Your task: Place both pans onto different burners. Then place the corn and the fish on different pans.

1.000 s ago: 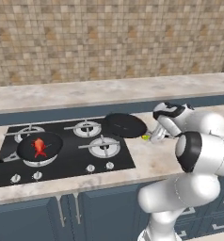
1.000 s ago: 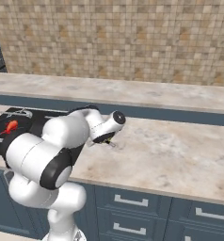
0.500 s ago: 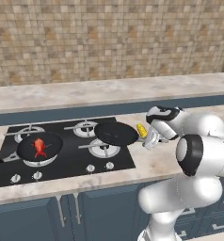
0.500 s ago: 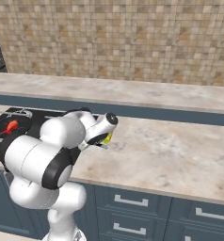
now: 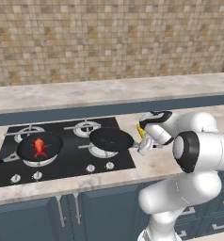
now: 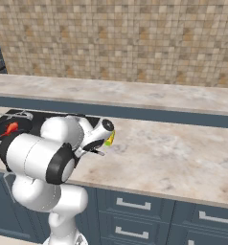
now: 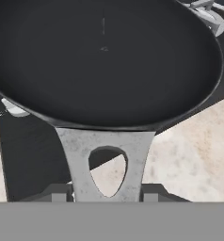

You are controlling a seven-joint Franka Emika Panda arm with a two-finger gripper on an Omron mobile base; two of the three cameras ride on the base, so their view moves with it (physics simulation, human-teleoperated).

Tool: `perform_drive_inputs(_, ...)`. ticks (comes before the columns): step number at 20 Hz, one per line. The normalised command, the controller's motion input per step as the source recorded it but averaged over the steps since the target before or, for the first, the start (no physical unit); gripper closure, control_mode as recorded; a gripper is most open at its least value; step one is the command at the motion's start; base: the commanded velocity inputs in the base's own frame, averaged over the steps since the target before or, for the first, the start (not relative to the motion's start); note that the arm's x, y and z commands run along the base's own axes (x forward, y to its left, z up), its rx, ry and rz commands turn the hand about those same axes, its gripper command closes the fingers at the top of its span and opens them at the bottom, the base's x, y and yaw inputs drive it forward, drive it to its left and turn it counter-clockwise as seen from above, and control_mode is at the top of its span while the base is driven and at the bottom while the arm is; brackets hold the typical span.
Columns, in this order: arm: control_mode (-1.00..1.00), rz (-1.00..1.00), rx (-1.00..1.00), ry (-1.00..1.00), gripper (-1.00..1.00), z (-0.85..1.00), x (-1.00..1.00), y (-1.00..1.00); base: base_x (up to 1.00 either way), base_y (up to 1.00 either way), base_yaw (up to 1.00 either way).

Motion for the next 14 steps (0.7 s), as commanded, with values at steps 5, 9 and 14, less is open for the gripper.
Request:
perform_drive_inputs(5,-1.0,0.0,0.0,0.02,1.0,-0.27,0.0,0.18,0.0,0.0,0.0)
perform_drive_inputs(9,-1.0,0.0,0.0,0.01,1.0,-0.26,0.0,0.18,0.0,0.0,0.0)
perform_drive_inputs(14,-1.0,-0.01,0.0,0.0,1.0,-0.23,0.0,0.15,0.0,0.0,0.0)
